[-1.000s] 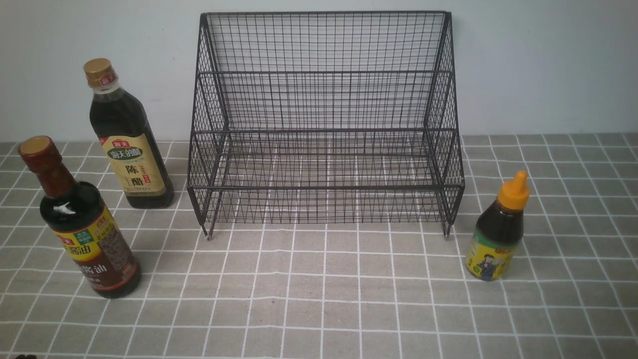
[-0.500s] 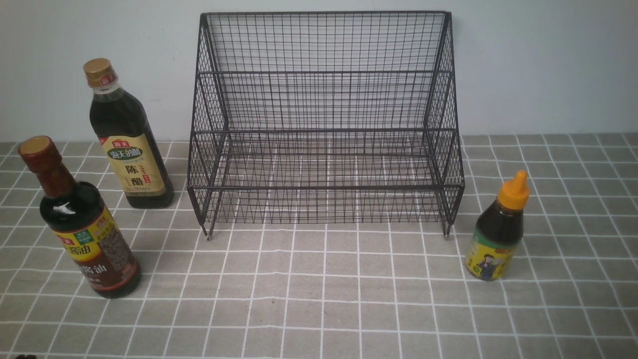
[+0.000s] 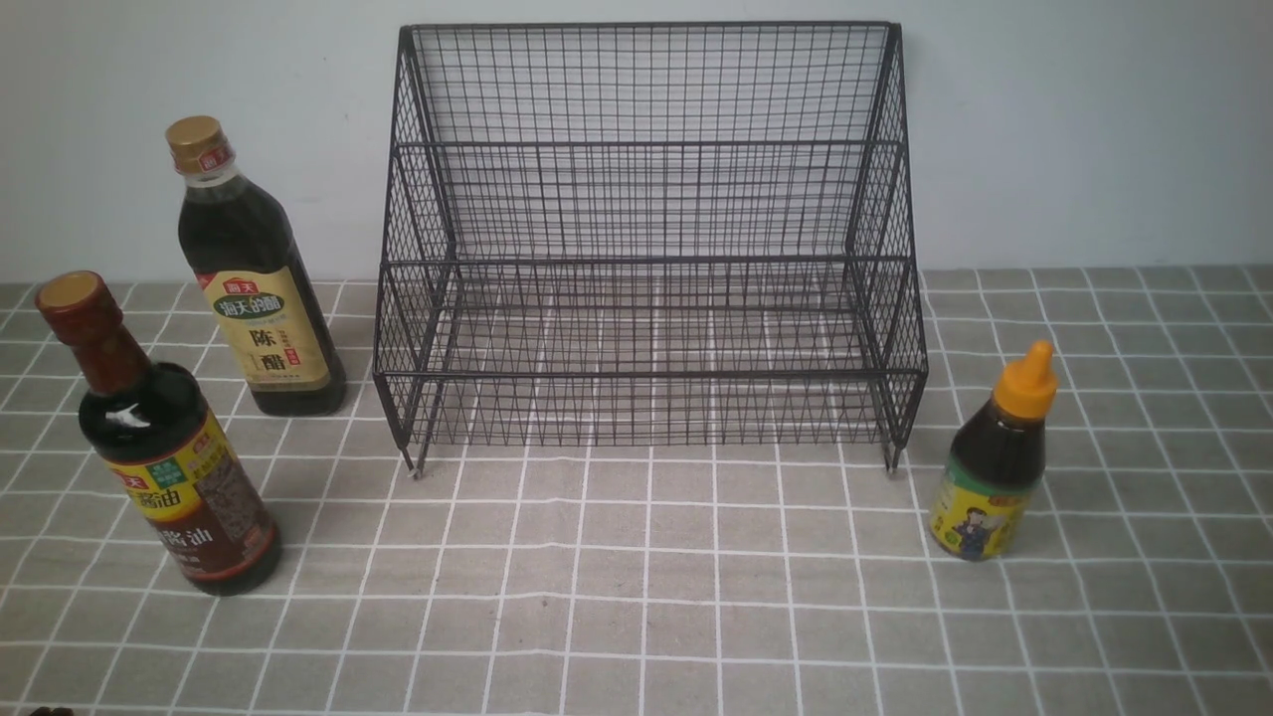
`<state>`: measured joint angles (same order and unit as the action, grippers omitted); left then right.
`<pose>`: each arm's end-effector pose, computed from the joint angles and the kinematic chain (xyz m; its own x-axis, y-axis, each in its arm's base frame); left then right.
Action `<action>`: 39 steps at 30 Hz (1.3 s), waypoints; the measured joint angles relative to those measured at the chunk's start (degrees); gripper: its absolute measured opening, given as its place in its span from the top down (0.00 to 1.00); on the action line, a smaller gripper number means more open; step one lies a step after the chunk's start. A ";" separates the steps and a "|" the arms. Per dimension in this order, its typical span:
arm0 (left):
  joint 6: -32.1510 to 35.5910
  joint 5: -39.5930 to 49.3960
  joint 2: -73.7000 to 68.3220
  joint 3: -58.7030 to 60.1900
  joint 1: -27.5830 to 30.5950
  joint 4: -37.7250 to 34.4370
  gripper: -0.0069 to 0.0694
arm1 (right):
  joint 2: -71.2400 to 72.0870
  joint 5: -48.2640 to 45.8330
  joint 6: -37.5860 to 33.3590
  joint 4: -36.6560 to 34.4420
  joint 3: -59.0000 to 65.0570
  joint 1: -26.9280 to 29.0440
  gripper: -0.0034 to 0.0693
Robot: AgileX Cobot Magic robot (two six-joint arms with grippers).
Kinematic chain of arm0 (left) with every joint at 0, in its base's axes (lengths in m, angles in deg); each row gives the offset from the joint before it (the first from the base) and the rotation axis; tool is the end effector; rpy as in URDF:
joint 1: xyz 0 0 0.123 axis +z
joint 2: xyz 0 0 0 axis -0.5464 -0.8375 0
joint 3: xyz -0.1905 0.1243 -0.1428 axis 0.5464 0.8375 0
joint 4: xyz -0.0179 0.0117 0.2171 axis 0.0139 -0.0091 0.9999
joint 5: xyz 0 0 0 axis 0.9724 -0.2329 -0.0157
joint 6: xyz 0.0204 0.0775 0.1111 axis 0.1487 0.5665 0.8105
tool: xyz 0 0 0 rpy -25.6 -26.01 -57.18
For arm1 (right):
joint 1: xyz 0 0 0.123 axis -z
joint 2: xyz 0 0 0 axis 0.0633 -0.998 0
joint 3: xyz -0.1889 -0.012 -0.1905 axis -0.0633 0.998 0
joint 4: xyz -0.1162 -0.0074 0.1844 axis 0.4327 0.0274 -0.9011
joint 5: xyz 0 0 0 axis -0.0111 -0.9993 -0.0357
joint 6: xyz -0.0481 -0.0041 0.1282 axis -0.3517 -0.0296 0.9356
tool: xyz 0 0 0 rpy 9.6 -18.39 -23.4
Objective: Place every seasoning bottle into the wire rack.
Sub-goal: Use the right arm to grab the condiment bottle closest to it
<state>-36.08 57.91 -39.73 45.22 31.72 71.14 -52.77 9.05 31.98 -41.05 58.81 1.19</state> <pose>0.0787 -0.0011 0.1573 -0.3004 0.0883 -0.9497 0.0440 0.9959 0.0787 0.0840 -0.0021 0.2163 0.0853 0.7398 -0.6675 -0.0951 0.6729 0.7336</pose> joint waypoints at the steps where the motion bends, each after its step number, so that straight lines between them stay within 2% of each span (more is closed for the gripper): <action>1: 0.00 0.00 0.00 0.00 0.00 0.00 0.92 | 0.00 0.27 0.07 -0.28 -0.20 0.00 0.97; 4: 0.00 0.00 0.00 0.00 0.00 0.00 0.92 | 0.00 -4.00 -0.46 0.31 -3.70 0.00 0.97; 7: 0.00 0.00 0.00 0.00 0.00 0.00 0.92 | -3.81 -14.86 -3.45 5.05 -15.35 0.00 0.97; 10: 0.00 0.00 0.00 0.00 0.00 0.00 0.92 | -14.13 -29.93 -6.48 10.26 -27.77 0.00 0.97; 11: 0.00 0.00 0.00 0.00 0.00 0.00 0.92 | -15.79 -31.99 -6.86 10.93 -29.44 0.00 0.97; 12: 0.00 0.00 0.00 0.00 0.00 0.00 0.92 | -23.74 -40.60 -8.84 13.85 -36.12 0.00 0.97; 13: 0.00 0.00 0.00 0.00 0.00 0.00 0.92 | -23.74 -41.69 -9.09 13.85 -36.95 0.00 0.97; 15: 0.00 0.00 0.00 0.00 0.00 0.00 0.92 | -35.32 -55.52 -11.15 17.37 -47.16 0.00 0.97; 20: 0.00 0.00 0.00 0.00 0.00 0.00 0.92 | -53.46 -70.60 -12.62 22.29 -61.87 0.00 0.96; 25: 0.00 0.00 0.00 0.00 0.00 0.00 0.92 | -67.45 -73.41 -14.28 22.96 -71.19 -0.39 0.92; 30: 0.00 0.00 0.00 0.00 0.00 0.00 0.92 | -74.52 -72.73 -14.58 24.52 -74.11 -4.24 0.85; 32: 0.00 0.00 0.00 0.00 0.00 0.00 0.92 | -77.44 -70.21 -14.63 27.10 -74.38 -7.80 0.77; 35: 0.00 0.00 0.00 0.00 0.00 0.00 0.92 | -79.79 -66.36 -13.49 29.33 -74.43 -10.03 0.65; 37: 0.00 0.00 0.00 0.00 0.00 0.00 0.92 | -81.90 -63.29 -11.94 30.48 -74.43 -10.97 0.51; 39: 0.00 0.00 0.00 0.00 0.00 0.00 0.92 | -83.71 -61.60 -11.15 31.56 -74.48 -11.26 0.40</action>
<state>-36.08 57.91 -39.73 45.22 31.72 71.14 -136.48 -52.55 20.83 -9.50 -15.67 -10.07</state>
